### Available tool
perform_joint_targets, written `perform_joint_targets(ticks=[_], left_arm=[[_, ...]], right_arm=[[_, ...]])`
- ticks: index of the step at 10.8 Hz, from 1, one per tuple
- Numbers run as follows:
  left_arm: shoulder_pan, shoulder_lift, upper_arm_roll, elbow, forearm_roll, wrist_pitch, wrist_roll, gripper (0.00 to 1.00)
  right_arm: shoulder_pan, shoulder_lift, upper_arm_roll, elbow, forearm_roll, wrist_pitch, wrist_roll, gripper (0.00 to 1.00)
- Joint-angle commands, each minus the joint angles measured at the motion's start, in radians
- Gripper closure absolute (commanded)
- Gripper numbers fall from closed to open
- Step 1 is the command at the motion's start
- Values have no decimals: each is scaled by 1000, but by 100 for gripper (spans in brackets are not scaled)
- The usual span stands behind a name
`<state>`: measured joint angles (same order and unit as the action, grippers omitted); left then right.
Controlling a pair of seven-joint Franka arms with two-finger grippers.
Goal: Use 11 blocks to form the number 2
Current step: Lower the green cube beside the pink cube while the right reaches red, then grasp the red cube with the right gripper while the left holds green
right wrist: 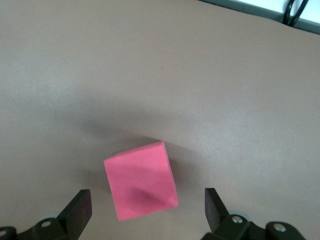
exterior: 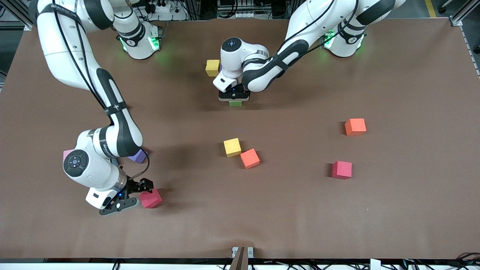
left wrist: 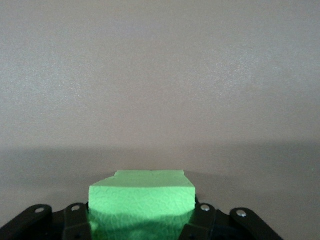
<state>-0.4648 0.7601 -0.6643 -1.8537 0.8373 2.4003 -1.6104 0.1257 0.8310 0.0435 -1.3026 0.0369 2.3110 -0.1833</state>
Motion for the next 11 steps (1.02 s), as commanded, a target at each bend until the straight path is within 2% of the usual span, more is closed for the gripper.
perform_joint_targets(ticks=[1, 11], left_arm=[[-28, 16, 20, 1, -7, 3, 0, 100], [-9, -8, 18, -36, -6, -16, 6, 100]], right_arm=[[0, 59, 9, 74, -15, 28, -4, 0], [9, 89, 7, 71, -17, 31, -31, 0]])
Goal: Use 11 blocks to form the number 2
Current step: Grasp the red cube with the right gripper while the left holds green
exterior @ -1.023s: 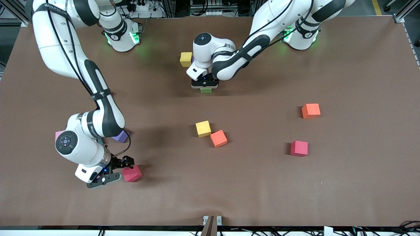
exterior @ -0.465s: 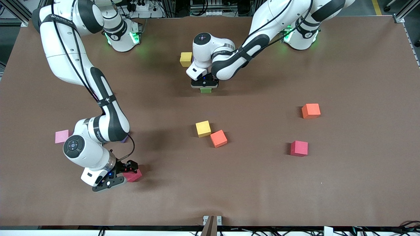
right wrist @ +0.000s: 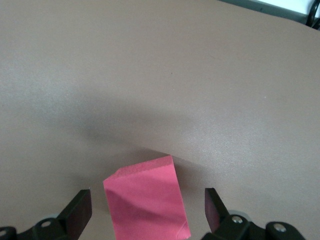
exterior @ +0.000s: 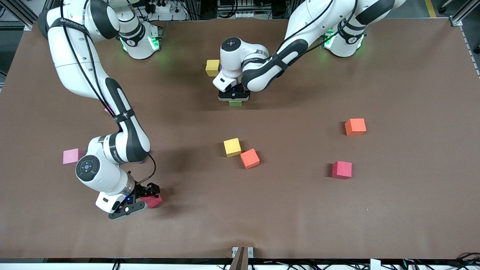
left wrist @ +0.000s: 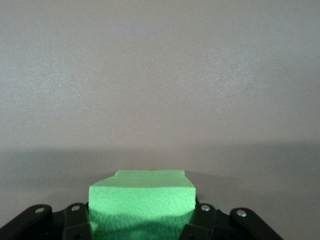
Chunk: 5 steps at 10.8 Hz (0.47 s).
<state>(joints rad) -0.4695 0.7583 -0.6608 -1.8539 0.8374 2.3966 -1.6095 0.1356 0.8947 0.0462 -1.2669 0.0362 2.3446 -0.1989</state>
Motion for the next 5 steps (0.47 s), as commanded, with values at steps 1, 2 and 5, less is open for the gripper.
perform_joint_targets(ticks=[1, 2, 5], left_arm=[[-4, -10, 15, -36, -6, -17, 13, 100], [-3, -11, 15, -36, -6, -17, 14, 100], [0, -23, 12, -37, -8, -19, 14, 100]], right_arm=[[-1, 29, 4, 34, -16, -2, -22, 0], [1, 30, 4, 34, -16, -2, -22, 0], [6, 33, 3, 29, -16, -2, -59, 0]])
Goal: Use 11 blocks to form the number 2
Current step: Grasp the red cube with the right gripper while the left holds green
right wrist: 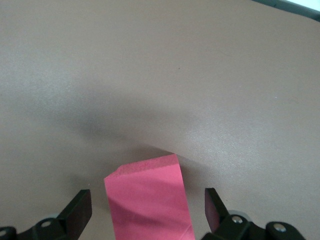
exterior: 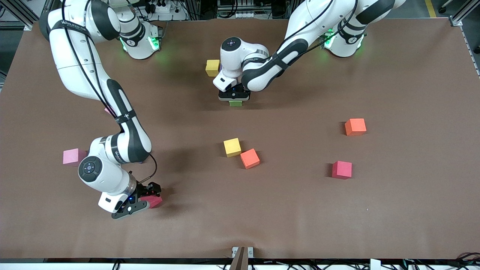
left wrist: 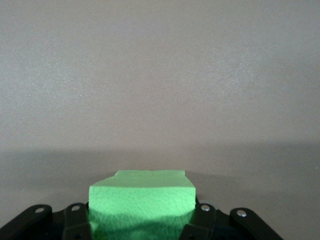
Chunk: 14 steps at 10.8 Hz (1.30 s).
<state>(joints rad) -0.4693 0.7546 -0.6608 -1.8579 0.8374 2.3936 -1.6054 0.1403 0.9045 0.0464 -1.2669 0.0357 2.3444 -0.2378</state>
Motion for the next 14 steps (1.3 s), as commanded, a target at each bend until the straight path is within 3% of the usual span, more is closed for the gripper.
perform_joint_targets(ticks=[1, 4, 8, 9, 10, 12, 13, 14], left_arm=[[0, -21, 12, -35, -8, -16, 10, 100], [0, -21, 6, -41, -9, -48, 10, 100], [-2, -21, 4, -47, -11, -50, 2, 100], [-3, -20, 4, -47, -11, -50, -1, 100], [-5, -20, 4, -47, -11, -50, -1, 100], [-9, -20, 4, -47, -11, -50, -4, 100], [-9, -20, 4, -47, -11, -50, -4, 100], [-9, -20, 4, -47, -12, -50, -4, 100]], right_arm=[[1, 30, -5, 29, -16, -2, -31, 0], [16, 45, -39, 37, -16, 22, -86, 0], [24, 54, -40, 38, -14, 56, -92, 2], [27, 56, -40, 38, -14, 58, -94, 10], [27, 57, -39, 35, -14, 64, -92, 23], [28, 56, -40, 31, -11, 62, -86, 59], [28, 56, -39, 31, -7, 62, -83, 68], [30, 50, -39, 27, -4, 62, -80, 69]])
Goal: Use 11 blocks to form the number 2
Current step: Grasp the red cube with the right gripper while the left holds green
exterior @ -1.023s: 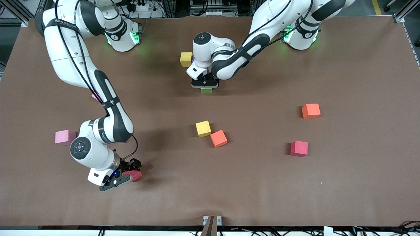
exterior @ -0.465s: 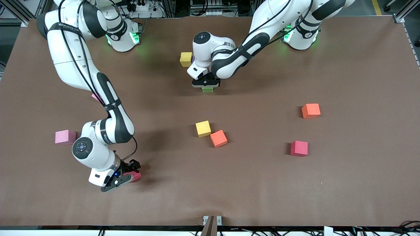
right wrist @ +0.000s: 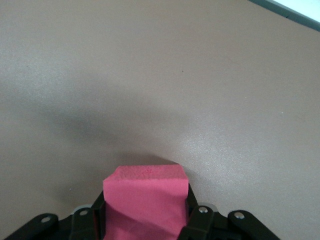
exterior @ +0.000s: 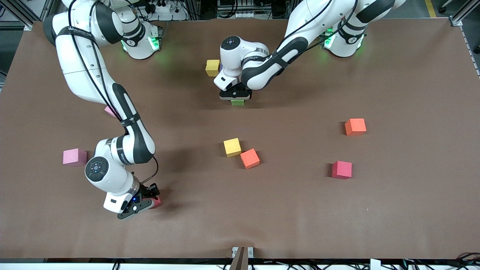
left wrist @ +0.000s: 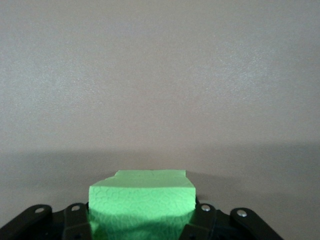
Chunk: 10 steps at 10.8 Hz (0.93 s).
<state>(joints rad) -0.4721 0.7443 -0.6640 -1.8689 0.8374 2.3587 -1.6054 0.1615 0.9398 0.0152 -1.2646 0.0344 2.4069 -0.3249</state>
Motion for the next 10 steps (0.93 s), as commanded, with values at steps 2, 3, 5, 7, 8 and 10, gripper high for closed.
perform_joint_targets(ticks=[2, 3, 5, 7, 8, 10], left_arm=[[-6, -8, 7, -35, -12, -15, -5, 0], [-6, -8, 7, -33, -12, -15, -5, 0], [-6, -10, 7, -29, -14, -15, -10, 0], [-6, -11, 6, -24, -14, -15, -19, 0], [-5, -17, 6, -18, -15, -15, -19, 0], [-6, -45, 6, 2, -53, -16, -19, 0]], right_arm=[[16, -16, -7, -14, 24, 0, 55, 70], [27, -38, -9, -37, 25, 0, 97, 70], [52, -129, -24, -131, 25, 0, 217, 70], [40, -209, -24, -211, 35, 0, 270, 70], [39, -246, -24, -252, 36, 6, 271, 70], [33, -309, -24, -323, 47, 4, 271, 69]])
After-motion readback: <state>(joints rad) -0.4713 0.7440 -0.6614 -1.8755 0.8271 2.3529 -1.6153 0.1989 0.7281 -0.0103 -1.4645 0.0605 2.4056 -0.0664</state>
